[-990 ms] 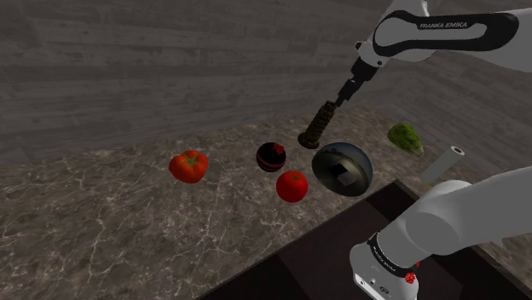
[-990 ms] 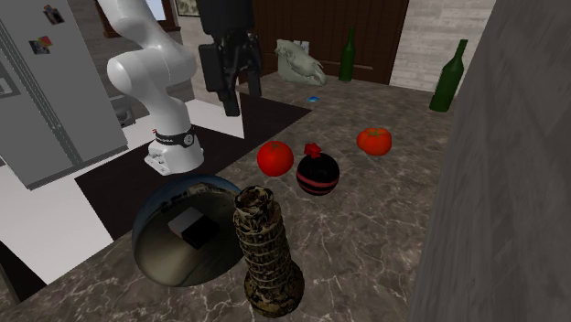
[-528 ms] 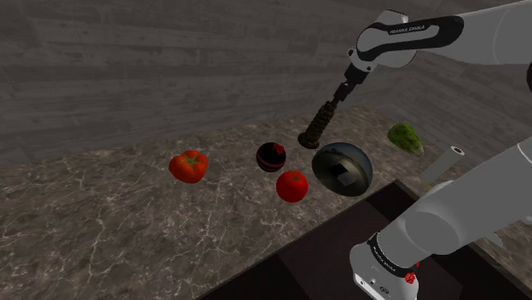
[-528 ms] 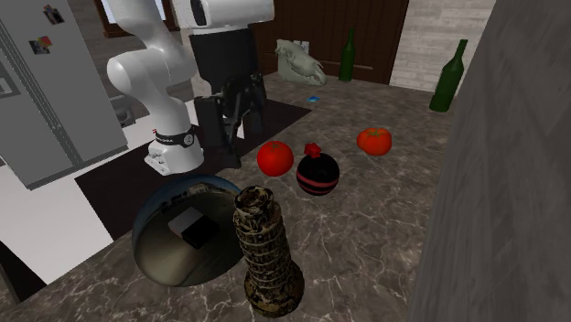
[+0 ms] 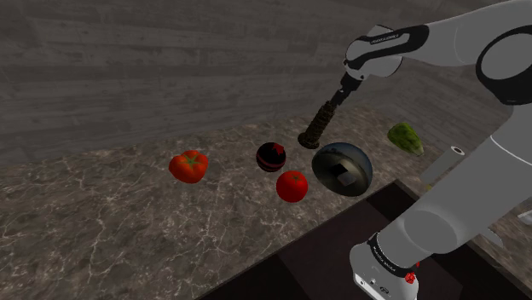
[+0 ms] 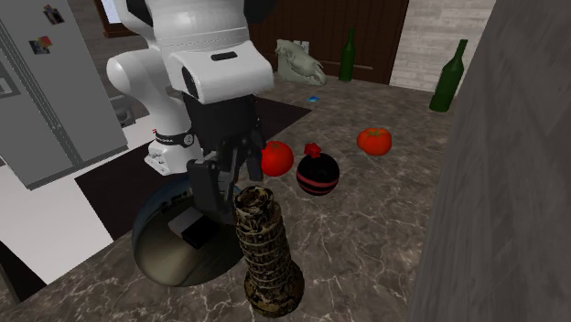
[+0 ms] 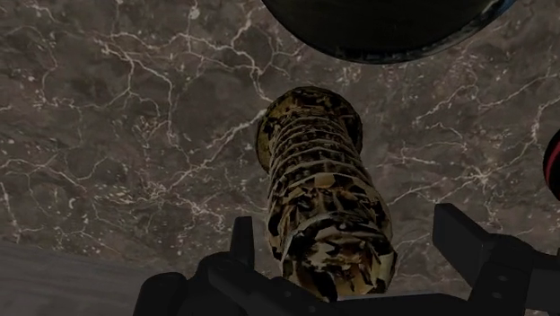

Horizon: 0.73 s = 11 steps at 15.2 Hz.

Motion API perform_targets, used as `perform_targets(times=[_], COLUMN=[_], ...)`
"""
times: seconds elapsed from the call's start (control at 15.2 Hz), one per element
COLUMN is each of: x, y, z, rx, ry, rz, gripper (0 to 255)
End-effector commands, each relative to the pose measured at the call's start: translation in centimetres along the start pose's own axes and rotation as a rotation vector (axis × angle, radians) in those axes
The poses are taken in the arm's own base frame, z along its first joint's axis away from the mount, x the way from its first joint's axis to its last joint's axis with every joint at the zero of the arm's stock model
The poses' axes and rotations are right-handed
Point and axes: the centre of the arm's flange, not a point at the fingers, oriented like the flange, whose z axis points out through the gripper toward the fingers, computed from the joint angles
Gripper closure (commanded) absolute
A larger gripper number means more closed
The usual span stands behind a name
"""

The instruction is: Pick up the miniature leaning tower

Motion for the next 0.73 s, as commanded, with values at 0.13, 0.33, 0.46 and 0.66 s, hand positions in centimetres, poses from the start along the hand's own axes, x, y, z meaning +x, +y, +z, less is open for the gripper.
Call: perform_targets(times=[0.13, 0.33, 0.46, 0.66], x=[-0.2, -0.1, -0.1, -0.2], y=[0.0, 0.0, 0.0, -0.1], z=[2.1, 2.4, 2.5, 2.5], rx=[0.000, 0.000, 0.000, 0.000], ry=[0.000, 0.000, 0.000, 0.000], rz=[0.000, 0.000, 0.000, 0.000], gripper=[0, 255, 255, 255])
